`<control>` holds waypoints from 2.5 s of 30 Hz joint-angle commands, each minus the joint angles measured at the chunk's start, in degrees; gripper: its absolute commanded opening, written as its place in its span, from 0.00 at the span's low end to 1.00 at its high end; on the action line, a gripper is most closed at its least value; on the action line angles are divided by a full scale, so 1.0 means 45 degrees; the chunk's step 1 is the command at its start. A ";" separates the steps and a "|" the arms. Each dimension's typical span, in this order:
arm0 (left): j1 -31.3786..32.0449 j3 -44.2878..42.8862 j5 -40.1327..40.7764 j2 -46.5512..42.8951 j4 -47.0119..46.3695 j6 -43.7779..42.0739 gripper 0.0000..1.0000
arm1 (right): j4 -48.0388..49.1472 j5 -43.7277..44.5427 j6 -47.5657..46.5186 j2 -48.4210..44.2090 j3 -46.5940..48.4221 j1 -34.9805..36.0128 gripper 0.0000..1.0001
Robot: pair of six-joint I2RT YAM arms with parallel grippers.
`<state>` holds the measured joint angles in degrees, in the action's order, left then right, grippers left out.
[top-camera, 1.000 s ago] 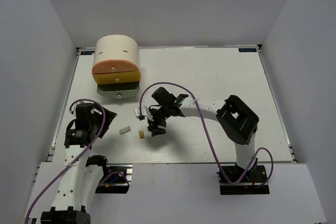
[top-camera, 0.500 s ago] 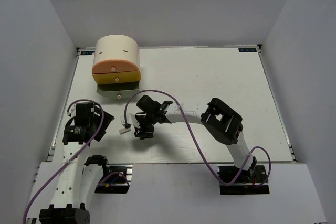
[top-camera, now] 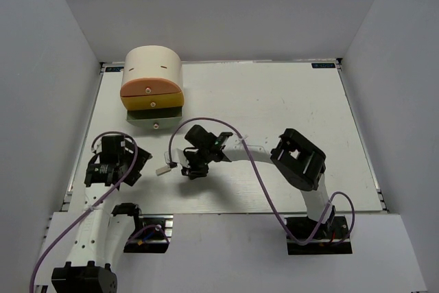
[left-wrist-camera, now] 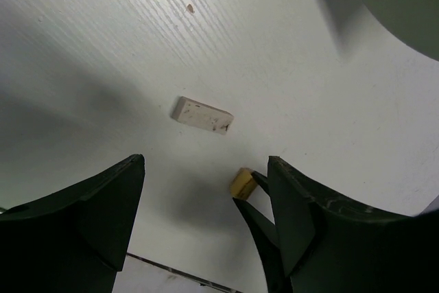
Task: Sort the stationery into containers
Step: Pick up the stationery from the center of the board, then place the stationery in the drawer, then pick up the stationery from the center of the board.
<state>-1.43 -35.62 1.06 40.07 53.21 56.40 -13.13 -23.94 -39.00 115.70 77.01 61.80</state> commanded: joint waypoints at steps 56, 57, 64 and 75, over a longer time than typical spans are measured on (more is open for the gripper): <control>0.0045 0.1997 -0.1993 0.2382 -0.2996 0.0357 0.81 | 0.5826 0.2625 -0.3110 0.1809 0.4254 -0.2288 0.60; 0.0045 0.1997 -0.1993 0.2384 -0.2996 0.0357 0.81 | 0.5808 0.2606 -0.3091 0.1789 0.4215 -0.2288 0.60; 0.0161 0.1881 -0.1993 0.2773 -0.3114 0.0123 0.81 | 0.5633 0.2256 -0.2778 0.1262 0.3844 -0.2308 0.51; 0.0162 0.0610 -0.1622 0.4353 -0.2254 0.1273 0.80 | 0.5670 0.1493 -0.1160 -0.2599 0.0681 -0.2406 0.35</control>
<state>-0.99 -30.37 -6.85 58.24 42.11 59.57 9.17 -15.16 -47.66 111.18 82.78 51.05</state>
